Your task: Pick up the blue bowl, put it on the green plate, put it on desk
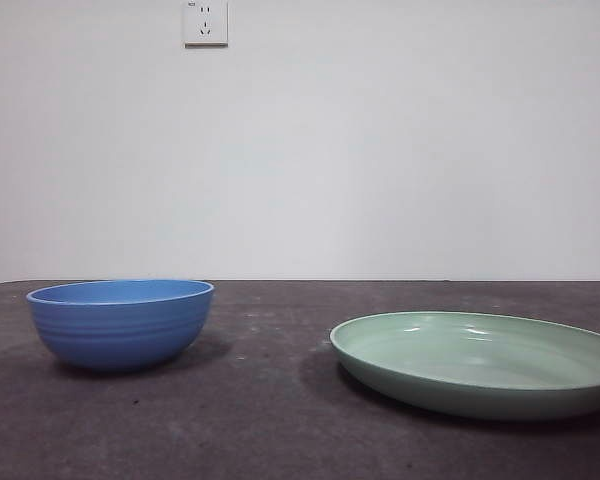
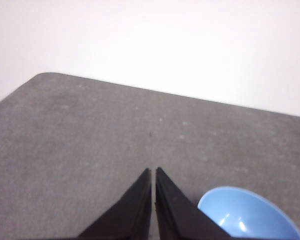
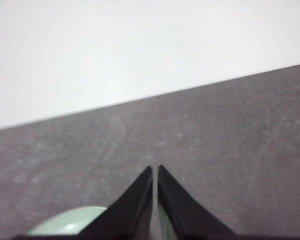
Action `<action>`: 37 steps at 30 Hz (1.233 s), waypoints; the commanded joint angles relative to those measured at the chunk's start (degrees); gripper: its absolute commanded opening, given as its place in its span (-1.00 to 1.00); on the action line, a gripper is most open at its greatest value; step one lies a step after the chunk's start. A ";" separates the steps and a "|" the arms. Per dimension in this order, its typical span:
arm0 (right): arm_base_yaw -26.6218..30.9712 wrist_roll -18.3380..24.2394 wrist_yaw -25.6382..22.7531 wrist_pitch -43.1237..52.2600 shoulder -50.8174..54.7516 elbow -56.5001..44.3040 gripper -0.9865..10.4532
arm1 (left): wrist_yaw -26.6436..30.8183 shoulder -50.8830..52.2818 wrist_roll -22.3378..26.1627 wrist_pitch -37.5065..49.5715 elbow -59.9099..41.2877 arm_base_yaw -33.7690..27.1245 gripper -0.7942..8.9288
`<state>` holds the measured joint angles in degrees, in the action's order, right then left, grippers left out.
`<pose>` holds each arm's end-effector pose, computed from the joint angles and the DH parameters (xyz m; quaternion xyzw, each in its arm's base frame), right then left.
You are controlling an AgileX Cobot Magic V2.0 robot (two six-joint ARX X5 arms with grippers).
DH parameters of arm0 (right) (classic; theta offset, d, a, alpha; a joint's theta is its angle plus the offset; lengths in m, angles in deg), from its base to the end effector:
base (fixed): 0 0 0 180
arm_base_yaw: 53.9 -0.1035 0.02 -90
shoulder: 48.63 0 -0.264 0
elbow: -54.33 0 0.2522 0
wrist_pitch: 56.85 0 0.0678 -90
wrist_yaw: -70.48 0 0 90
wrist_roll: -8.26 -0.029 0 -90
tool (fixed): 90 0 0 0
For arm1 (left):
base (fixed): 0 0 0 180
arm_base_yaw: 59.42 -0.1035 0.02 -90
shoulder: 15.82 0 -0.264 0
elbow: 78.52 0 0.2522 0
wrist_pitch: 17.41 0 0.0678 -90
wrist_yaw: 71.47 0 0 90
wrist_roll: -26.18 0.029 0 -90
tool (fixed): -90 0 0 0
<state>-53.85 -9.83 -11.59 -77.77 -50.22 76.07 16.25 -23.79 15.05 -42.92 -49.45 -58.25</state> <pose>0.0894 0.0039 0.1964 0.1573 0.0174 0.0668 0.9851 0.0903 -0.0030 0.2235 -0.0972 0.0412 -0.0262 0.9941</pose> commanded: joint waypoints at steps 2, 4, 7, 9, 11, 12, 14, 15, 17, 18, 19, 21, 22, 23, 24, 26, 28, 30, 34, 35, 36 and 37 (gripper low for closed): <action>0.02 -4.11 2.73 -1.22 -3.32 4.22 -0.81 | -0.37 -5.31 -0.50 0.02 6.73 0.07 -0.81; 0.02 -4.09 4.28 -2.67 -5.75 7.43 -0.81 | -1.07 -8.74 -0.48 -1.11 10.67 0.09 -0.81; 0.02 -3.96 6.80 -5.27 -9.86 12.72 -0.81 | -2.93 -13.86 -0.48 -2.25 16.55 0.09 -0.81; 0.02 -3.96 8.41 -7.19 -12.87 16.28 -0.81 | -4.87 -17.05 -0.50 -2.67 20.28 0.09 -0.81; 0.02 -3.91 10.40 -9.33 -16.22 20.11 -0.81 | -6.91 -20.09 -0.50 -3.65 24.13 0.09 -0.81; 0.02 -3.76 11.50 -10.54 -18.05 22.23 -0.81 | -8.00 -21.73 -0.48 -4.33 26.18 0.09 -0.81; 0.02 -3.19 13.94 -12.66 -21.53 26.25 -0.81 | -10.43 -24.55 -0.48 -5.62 29.77 0.09 -0.81; 0.02 -2.29 15.26 -13.75 -23.37 28.35 -0.81 | -12.04 -26.01 -0.46 -6.32 31.54 0.09 -0.81; 0.02 -0.87 17.51 -16.33 -26.73 32.37 -0.81 | -14.84 -28.74 -0.39 -7.80 34.69 0.09 -0.81; 0.02 0.20 18.45 -18.08 -28.59 34.58 -0.81 | -16.41 -30.18 -0.20 -8.68 36.26 0.09 -0.81; 0.02 1.46 19.50 -19.76 -30.34 36.57 -0.81 | -18.14 -31.54 0.04 -9.64 37.68 0.09 -0.81; 0.02 3.93 21.38 -23.56 -33.64 40.26 -0.81 | -21.86 -34.07 0.17 -11.54 40.04 0.09 -0.81; 0.02 5.11 22.18 -25.33 -35.15 41.77 -0.81 | -23.65 -35.17 0.17 -12.46 40.94 0.09 -0.81; 0.02 6.51 23.15 -27.43 -36.94 43.43 -0.81 | -25.68 -36.44 0.17 -13.70 41.92 0.09 -0.81; 0.02 7.80 24.37 -29.31 -38.49 44.89 -0.81 | -27.47 -37.59 0.24 -15.02 42.75 0.09 -0.81; 0.02 9.64 27.08 -32.48 -41.13 47.01 -0.81 | -30.80 -39.41 0.63 -17.27 43.76 0.09 -0.81; 0.02 11.08 29.90 -35.04 -43.25 48.30 -0.81 | -33.81 -40.79 0.63 -19.08 43.95 0.09 -0.81; 0.02 12.26 32.39 -37.11 -44.98 48.65 -0.81 | -36.50 -42.10 1.36 -21.44 43.95 0.09 -0.81; 0.02 15.28 33.62 -41.11 -46.93 48.65 -0.81 | -37.31 -43.98 3.41 -26.73 43.95 0.09 -0.79; 0.02 15.69 33.64 -41.66 -47.17 48.65 -0.81 | -37.33 -44.33 4.09 -28.15 43.95 0.09 -0.78; 0.02 15.80 33.62 -41.99 -47.32 48.65 -0.81 | -37.31 -44.61 4.68 -29.35 43.95 0.09 -0.77; 0.02 15.78 33.66 -42.16 -47.39 48.65 -0.81 | -37.29 -44.76 4.94 -30.25 43.95 0.09 -0.77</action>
<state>-53.85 4.23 21.67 -120.15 -97.23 123.61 -20.58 -68.25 18.00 -73.37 -6.81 -58.21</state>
